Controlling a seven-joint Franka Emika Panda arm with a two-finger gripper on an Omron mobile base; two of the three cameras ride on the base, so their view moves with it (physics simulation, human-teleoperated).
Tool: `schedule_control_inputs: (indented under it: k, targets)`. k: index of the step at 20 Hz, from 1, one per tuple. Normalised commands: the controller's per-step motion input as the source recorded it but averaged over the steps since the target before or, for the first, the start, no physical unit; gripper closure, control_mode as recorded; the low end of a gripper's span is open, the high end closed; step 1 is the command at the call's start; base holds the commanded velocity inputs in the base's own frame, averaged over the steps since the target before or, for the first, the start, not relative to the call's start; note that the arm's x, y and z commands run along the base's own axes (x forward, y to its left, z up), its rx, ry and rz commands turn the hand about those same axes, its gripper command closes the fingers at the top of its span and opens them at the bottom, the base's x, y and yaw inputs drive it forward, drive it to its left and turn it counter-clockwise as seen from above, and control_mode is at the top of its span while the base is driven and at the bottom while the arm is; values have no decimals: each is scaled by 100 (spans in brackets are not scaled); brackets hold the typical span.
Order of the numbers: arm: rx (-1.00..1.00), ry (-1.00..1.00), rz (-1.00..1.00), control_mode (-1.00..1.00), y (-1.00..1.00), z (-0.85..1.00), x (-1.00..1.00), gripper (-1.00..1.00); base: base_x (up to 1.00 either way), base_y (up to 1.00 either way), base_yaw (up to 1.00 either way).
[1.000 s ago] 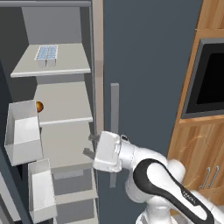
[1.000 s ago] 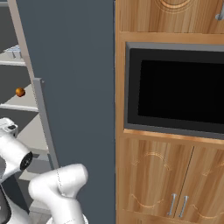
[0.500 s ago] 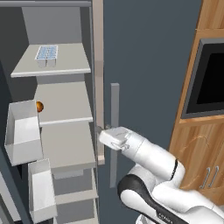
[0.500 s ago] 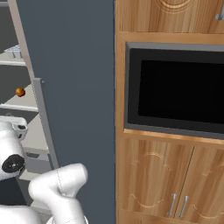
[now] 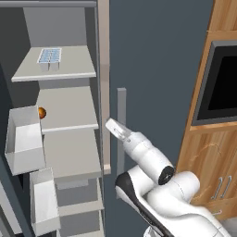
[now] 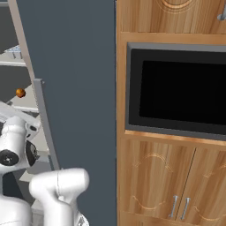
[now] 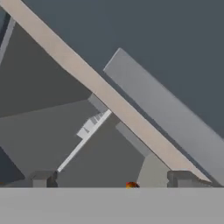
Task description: Open the freezer door, pick up the ice cube tray from the freezer, and place it on the dining counter.
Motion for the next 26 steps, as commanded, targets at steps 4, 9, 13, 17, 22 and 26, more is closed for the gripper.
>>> schedule_control_inputs:
  k: [4, 9, 13, 17, 22, 26]
  targets:
    - [0, 23, -23, -100, -7, 49, -32, -100, 0, 0, 0]
    - [-3, 14, -4, -100, 19, 73, -20, -100, 0, 0, 0]
    - [0, 20, -6, -100, 12, 87, -15, -100, 0, 0, 0]
    - [5, 27, -7, -100, 0, 95, -31, -100, 0, 0, 0]
    - [16, 24, -14, -100, -29, 48, -53, -100, 0, 0, 0]
    - [21, 10, -19, -100, -97, 5, -22, -100, 0, 0, 0]
